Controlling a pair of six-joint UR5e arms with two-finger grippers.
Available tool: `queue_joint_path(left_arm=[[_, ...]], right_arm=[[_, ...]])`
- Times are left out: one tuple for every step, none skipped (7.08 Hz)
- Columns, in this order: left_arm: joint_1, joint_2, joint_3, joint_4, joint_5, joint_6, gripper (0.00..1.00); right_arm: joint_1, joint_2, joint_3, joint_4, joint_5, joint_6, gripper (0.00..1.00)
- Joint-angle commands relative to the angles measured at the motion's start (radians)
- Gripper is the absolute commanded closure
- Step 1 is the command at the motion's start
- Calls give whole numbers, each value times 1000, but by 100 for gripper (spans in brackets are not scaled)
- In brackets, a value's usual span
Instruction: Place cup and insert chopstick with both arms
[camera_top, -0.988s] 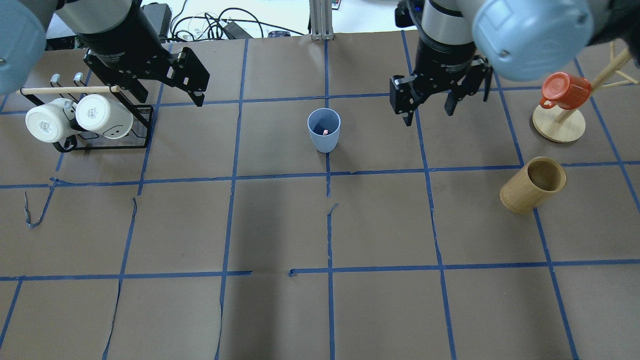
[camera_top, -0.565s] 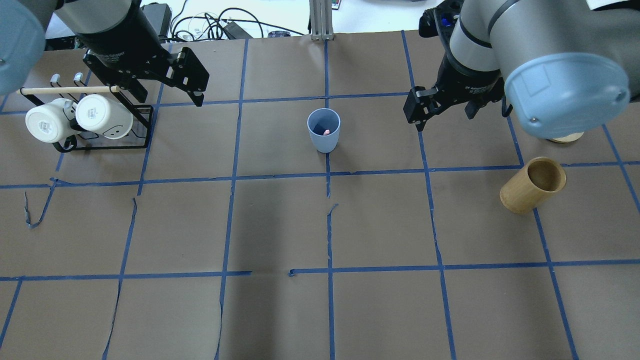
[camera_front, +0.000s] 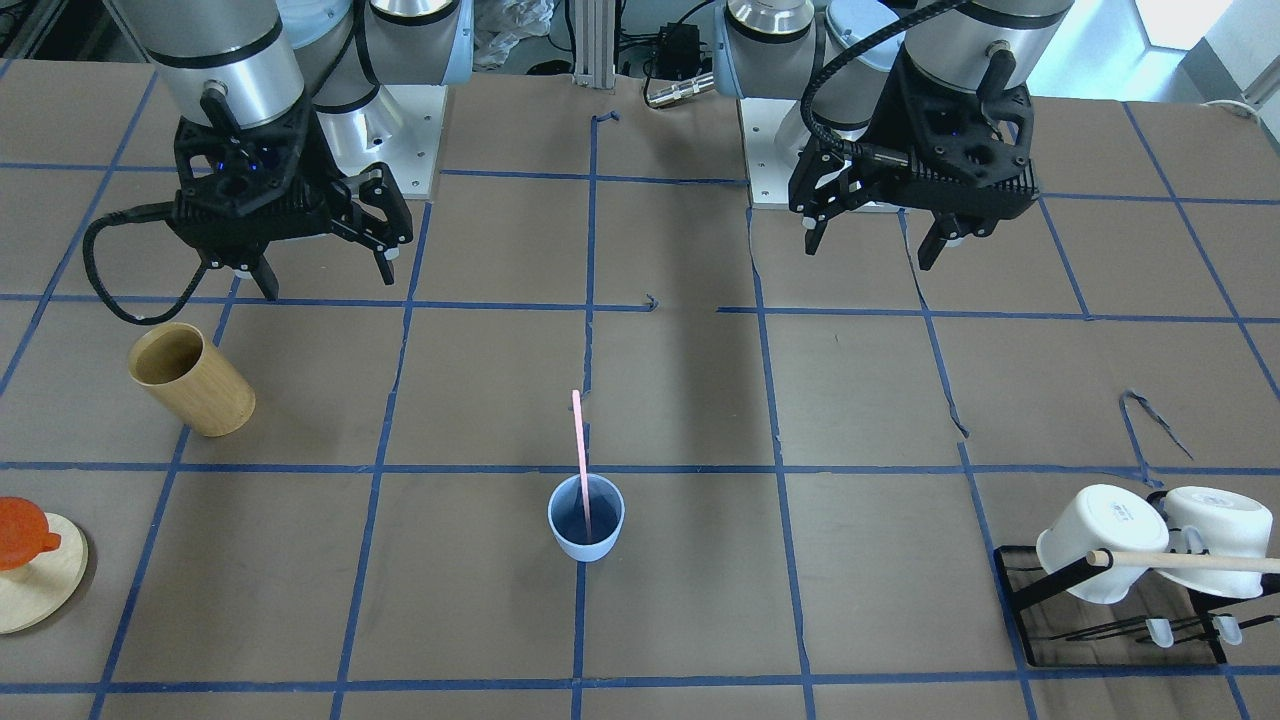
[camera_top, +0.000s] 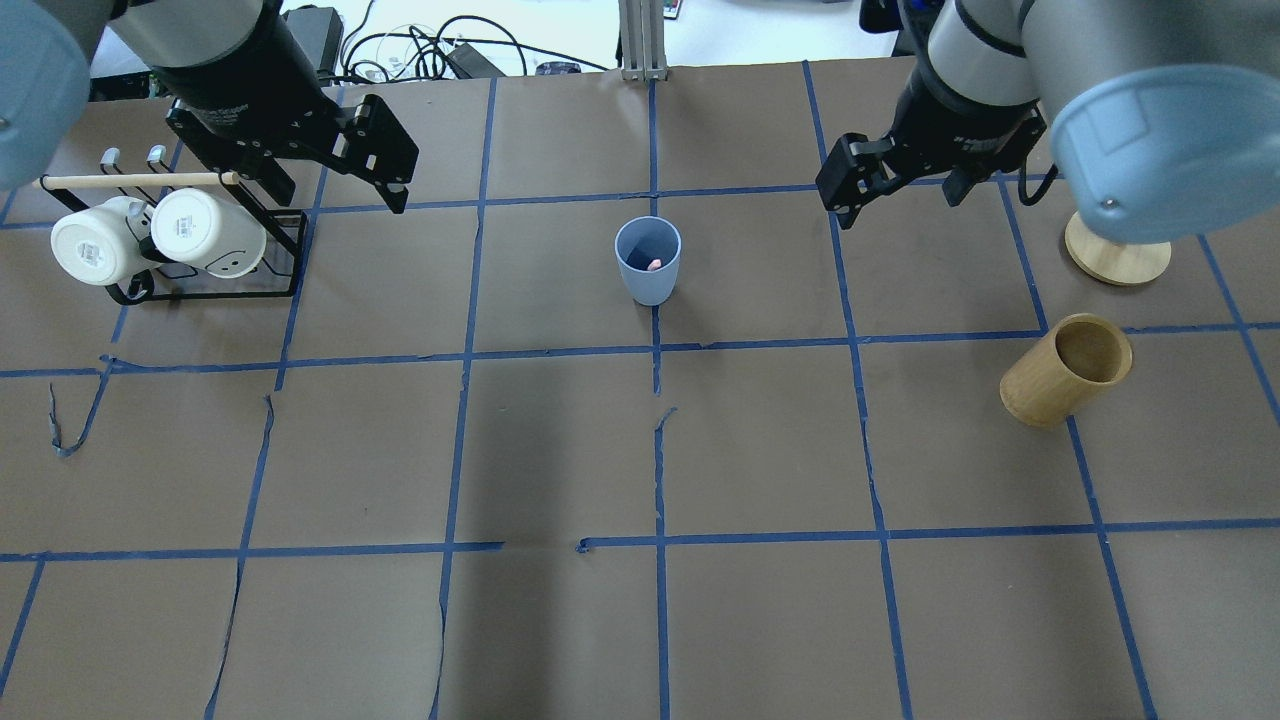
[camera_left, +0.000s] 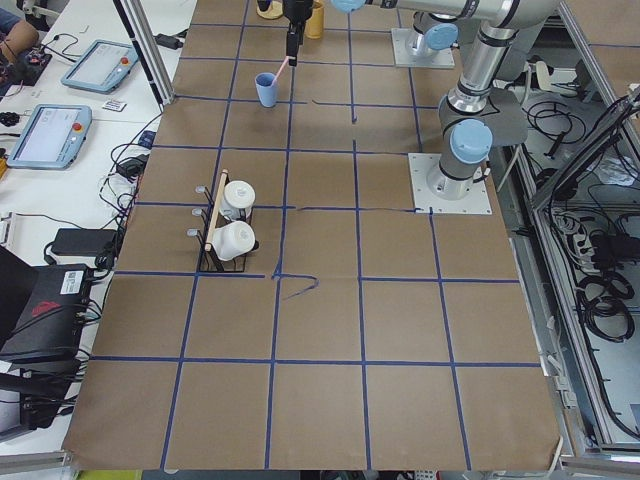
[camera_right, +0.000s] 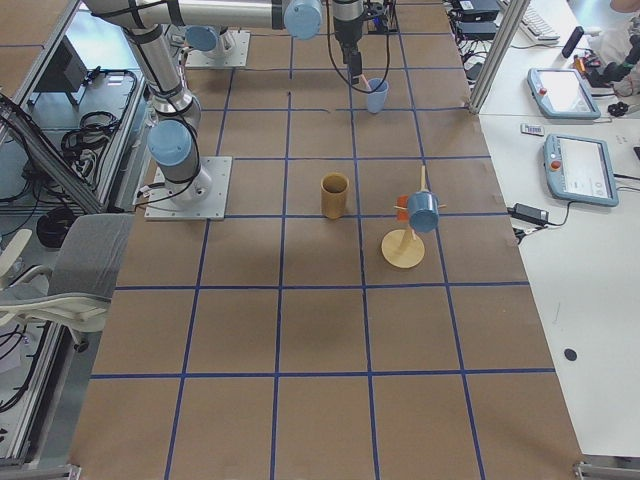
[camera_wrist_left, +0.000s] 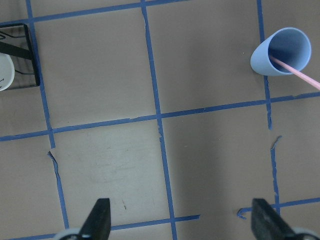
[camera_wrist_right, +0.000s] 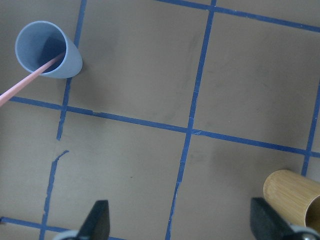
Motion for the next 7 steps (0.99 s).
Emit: queue_joint_path(left_arm=[[0, -1, 0, -1, 0, 0, 0], [0, 0, -1, -1, 0, 0, 0], [0, 0, -1, -1, -1, 0, 0], [0, -1, -1, 1, -1, 0, 0], [0, -2, -3, 1, -1, -2, 0], [0, 0, -3, 1, -1, -9, 0], [0, 0, -3, 1, -1, -9, 0]], right_arm=[[4, 0, -62, 78, 10, 5, 0], [3, 0, -62, 79, 4, 7, 0], [3, 6, -62, 82, -3, -2, 0], [4, 12, -62, 79, 5, 1, 0], [4, 13, -60, 78, 4, 7, 0], [4, 14, -60, 78, -1, -1, 0], [3, 14, -60, 75, -6, -4, 0]])
